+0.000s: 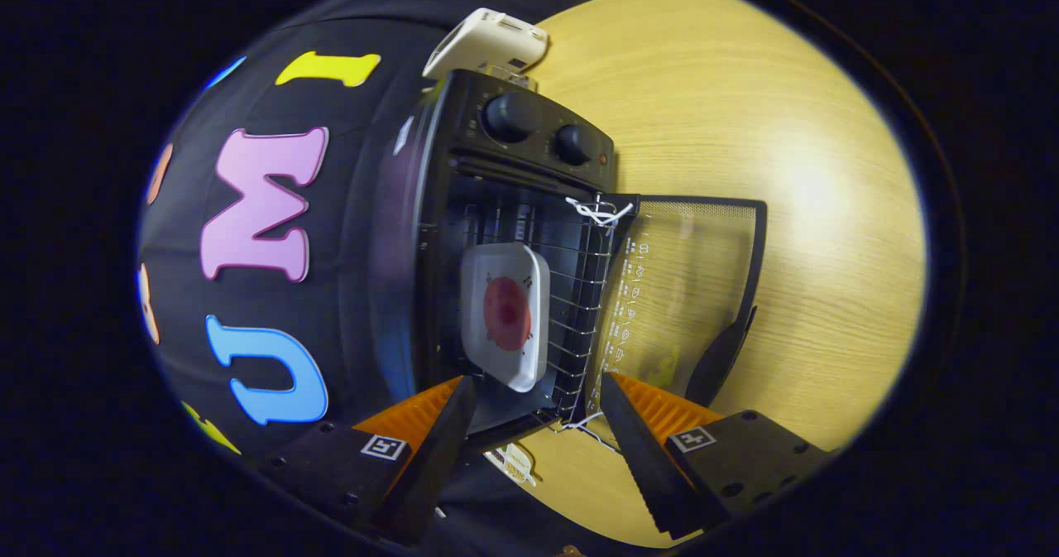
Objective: Open the toaster oven, put the food inside, and close the toaster oven door.
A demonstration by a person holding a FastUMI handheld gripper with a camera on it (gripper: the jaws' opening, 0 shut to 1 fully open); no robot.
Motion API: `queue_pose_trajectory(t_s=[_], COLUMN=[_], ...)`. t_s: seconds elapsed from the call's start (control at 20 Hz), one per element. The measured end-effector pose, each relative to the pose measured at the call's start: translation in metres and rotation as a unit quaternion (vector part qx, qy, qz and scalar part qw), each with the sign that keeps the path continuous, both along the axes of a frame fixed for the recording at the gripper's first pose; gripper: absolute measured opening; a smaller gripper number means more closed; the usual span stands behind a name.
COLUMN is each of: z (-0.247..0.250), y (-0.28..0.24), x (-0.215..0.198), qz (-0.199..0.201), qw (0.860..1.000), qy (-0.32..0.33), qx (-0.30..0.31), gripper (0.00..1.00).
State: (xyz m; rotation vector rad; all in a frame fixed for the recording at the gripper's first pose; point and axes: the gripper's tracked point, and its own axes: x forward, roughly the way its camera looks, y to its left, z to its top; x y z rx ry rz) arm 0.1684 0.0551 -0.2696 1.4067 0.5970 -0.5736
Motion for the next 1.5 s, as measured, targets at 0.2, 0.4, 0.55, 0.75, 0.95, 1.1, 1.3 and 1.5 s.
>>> queue_pose_trajectory(t_s=[0.2, 0.4, 0.55, 0.75, 0.95, 1.1, 1.3, 1.5], z=[0.019, -0.003, -0.038, -0.086, -0.119, -0.133, -0.143, -0.134], y=[0.001, 0.008, 0.023, 0.028, 0.007, -0.003, -0.006, -0.006], x=[-0.042, -0.103, -0.135, -0.136, -0.128, -0.117, -0.097, -0.095], qz=[0.150, 0.328, 0.415, 0.445, 0.443, 0.435, 0.424, 0.423], qw=[0.977, 0.873, 0.790, 0.764, 0.761, 0.769, 0.775, 0.776], qy=[-0.053, -0.076, -0.056, -0.013, 0.040, 0.061, 0.075, 0.069], qx=[-0.141, -0.353, -0.448, -0.467, -0.473, -0.465, -0.462, -0.464], gripper=[0.98, 0.98, 0.99, 0.99, 0.99, 0.99, 0.99, 0.99])
